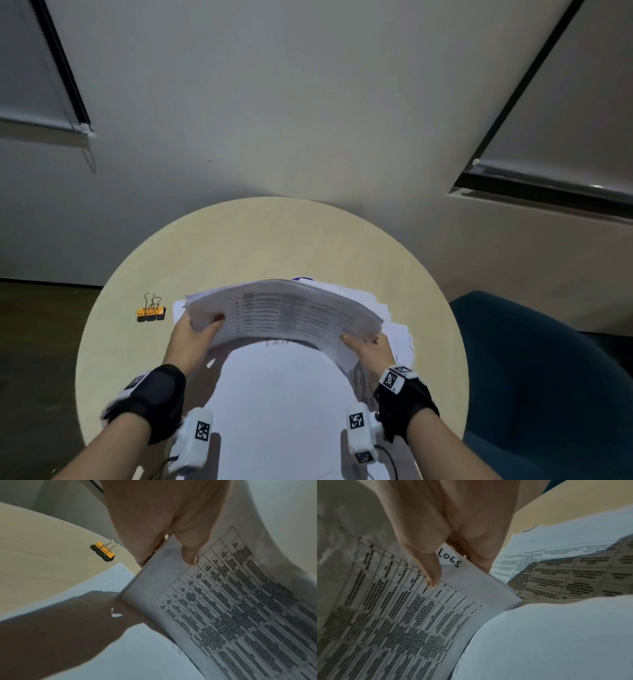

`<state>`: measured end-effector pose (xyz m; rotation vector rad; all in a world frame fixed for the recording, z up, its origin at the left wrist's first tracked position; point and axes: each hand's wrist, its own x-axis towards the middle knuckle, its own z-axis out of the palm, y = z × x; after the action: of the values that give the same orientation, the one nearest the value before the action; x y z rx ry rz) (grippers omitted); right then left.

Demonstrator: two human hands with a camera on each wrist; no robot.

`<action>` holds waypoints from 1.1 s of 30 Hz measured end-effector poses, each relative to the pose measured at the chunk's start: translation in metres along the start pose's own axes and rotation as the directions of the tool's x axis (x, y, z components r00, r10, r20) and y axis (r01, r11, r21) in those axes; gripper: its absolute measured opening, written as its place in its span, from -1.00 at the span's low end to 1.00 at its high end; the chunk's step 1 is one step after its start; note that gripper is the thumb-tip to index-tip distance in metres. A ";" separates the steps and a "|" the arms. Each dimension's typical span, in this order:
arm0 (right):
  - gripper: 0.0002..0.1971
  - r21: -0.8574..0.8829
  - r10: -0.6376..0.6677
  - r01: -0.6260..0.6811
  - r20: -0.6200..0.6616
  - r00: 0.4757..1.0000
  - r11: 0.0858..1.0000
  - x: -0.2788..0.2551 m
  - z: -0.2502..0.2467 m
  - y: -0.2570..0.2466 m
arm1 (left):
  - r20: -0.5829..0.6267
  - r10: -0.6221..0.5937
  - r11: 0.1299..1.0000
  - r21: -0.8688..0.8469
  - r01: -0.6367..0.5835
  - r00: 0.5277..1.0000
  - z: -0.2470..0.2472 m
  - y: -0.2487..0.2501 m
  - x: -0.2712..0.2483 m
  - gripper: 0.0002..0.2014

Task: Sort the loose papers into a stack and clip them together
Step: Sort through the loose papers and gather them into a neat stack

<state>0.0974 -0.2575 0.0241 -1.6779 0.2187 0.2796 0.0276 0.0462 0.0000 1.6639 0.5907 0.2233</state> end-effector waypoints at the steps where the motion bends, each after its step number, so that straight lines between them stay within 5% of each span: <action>1: -0.79 -0.001 0.025 -0.025 -0.004 1.000 1.000 0.000 0.003 0.002 | 0.008 -0.011 1.000 0.023 0.011 1.000 0.001 -0.002 -0.001 -0.71; 8: -0.75 -0.182 0.047 -0.053 -0.041 0.998 0.982 0.007 0.001 -0.002 | 0.027 -0.069 0.996 0.065 0.067 0.997 0.008 0.000 0.000 -0.70; 13: -0.91 -0.291 -0.002 -0.023 -0.084 0.996 0.956 0.008 -0.016 0.007 | 0.080 -0.077 0.995 0.066 0.071 0.994 0.001 0.014 0.002 -0.83; 18: -0.89 0.079 -0.017 0.035 -0.223 0.975 0.996 0.002 -0.026 -0.005 | 0.178 -0.086 0.992 -0.078 0.101 0.980 -0.005 0.028 -0.001 -0.78; 22: -0.38 0.562 0.074 -0.129 0.120 0.990 0.817 0.007 -0.019 -0.010 | 0.229 -0.052 0.944 -0.307 0.123 0.972 0.008 0.050 -0.012 -0.69; 24: -0.44 0.637 0.039 -0.163 0.204 0.978 0.753 0.010 -0.001 -0.013 | 0.247 -0.044 0.929 -0.347 0.131 0.968 0.021 0.060 -0.019 -0.72; 27: -0.38 0.551 0.079 -0.159 0.166 0.983 0.819 0.016 0.024 -0.026 | 0.222 -0.054 0.943 -0.309 0.122 0.974 0.034 0.063 -0.028 -0.81; 29: -0.29 0.387 0.060 -0.066 0.027 0.998 0.920 0.026 0.028 -0.038 | 0.130 -0.076 0.967 -0.234 0.105 0.989 0.030 0.058 -0.025 -0.79; 31: -0.40 0.069 -0.061 0.067 -0.086 0.994 0.995 0.031 0.022 -0.052 | -0.011 -0.092 0.979 -0.184 0.088 0.996 0.017 0.053 -0.016 -0.51; 33: -0.62 -0.062 -0.185 0.183 -0.037 0.982 0.981 0.027 0.019 -0.068 | -0.125 -0.014 1.000 -0.020 0.011 0.992 0.003 0.058 -0.010 -0.19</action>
<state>0.1424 -0.2301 0.0775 -1.7495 0.0863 0.1123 0.0350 0.0338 0.0568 1.6354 0.6908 0.3251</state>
